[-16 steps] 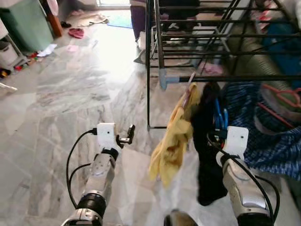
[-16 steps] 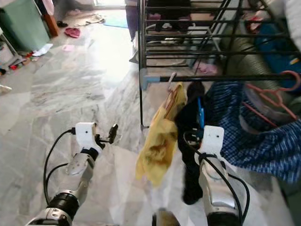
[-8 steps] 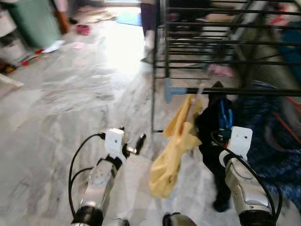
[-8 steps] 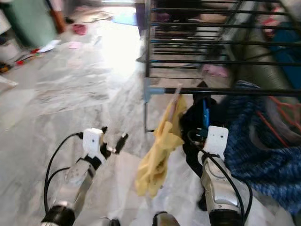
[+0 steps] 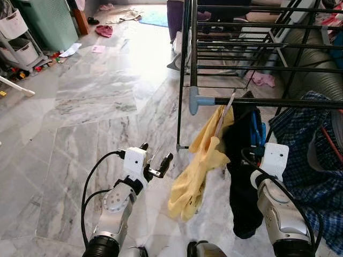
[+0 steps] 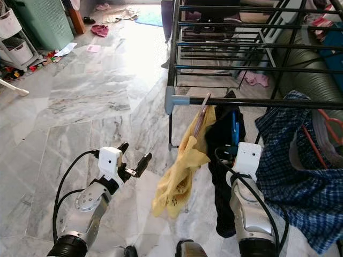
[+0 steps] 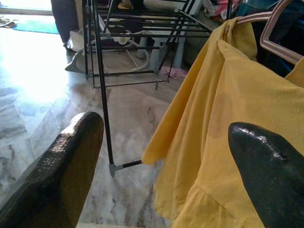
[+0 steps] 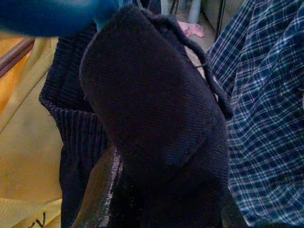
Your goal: Hang hanger
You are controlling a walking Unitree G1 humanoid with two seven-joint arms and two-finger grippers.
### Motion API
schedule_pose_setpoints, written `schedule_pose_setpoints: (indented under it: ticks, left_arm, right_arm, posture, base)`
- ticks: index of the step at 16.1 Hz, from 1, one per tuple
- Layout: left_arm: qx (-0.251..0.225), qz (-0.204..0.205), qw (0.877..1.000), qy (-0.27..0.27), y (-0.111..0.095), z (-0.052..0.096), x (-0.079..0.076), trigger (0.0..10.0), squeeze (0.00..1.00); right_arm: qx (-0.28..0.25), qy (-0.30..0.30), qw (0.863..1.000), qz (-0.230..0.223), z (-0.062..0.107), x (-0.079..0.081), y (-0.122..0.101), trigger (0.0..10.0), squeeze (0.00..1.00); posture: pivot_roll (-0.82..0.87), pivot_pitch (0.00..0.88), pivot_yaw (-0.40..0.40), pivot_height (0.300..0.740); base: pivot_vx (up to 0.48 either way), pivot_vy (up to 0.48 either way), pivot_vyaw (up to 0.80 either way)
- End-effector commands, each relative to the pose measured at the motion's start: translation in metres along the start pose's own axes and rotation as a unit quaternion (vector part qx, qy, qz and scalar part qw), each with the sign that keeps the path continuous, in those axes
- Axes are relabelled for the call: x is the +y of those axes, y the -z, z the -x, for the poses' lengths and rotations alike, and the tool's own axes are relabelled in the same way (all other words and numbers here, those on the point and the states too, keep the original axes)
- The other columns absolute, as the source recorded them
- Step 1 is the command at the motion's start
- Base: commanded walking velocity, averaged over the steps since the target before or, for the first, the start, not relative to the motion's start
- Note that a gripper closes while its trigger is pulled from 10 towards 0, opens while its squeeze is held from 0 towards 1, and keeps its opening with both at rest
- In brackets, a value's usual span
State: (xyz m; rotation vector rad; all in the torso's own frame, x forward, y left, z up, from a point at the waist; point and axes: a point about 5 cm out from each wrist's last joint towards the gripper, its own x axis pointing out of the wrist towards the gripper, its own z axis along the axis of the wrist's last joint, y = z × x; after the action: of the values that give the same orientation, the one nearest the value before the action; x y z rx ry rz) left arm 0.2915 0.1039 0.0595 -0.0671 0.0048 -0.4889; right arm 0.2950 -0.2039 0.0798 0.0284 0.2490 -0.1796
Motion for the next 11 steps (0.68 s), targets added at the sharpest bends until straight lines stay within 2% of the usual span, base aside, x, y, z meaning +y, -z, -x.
schedule_pose_setpoints:
  ticks: [1,8,9,10,11]
  left_arm:
    - [0.0,0.0,1.0,0.002,-0.001,0.0,0.0,10.0,0.0]
    - [0.0,0.0,1.0,0.002,-0.001,0.0,0.0,10.0,0.0]
    - [-0.007,-0.011,0.998,0.056,-0.007,0.009,-0.005,10.0,0.0]
    - [-0.006,-0.015,0.998,0.067,-0.007,0.009,-0.005,10.0,0.0]
    - [-0.005,-0.015,0.998,0.067,-0.006,0.009,-0.005,10.0,0.0]
  right_arm:
    - [-0.017,0.001,1.0,-0.003,0.001,-0.002,-0.007,10.0,0.0]
    - [-0.017,0.001,1.0,-0.003,0.001,-0.002,-0.007,10.0,0.0]
    - [-0.07,0.019,0.997,-0.033,0.001,-0.011,-0.041,10.0,0.0]
    - [-0.091,0.026,0.995,-0.044,0.001,-0.014,-0.052,10.0,0.0]
    - [-0.083,0.028,0.995,-0.045,0.003,-0.012,-0.047,10.0,0.0]
  posture:
    - [-0.17,0.218,0.008,0.74]
    - [-0.17,0.218,0.008,0.74]
    - [-0.17,0.227,0.013,0.74]
    - [-0.17,0.226,0.014,0.74]
    - [-0.17,0.225,0.014,0.74]
  base:
    - [0.0,0.0,0.0]
    - [0.0,0.0,0.0]
    - [0.0,0.0,0.0]
    - [0.0,0.0,0.0]
    - [0.0,0.0,0.0]
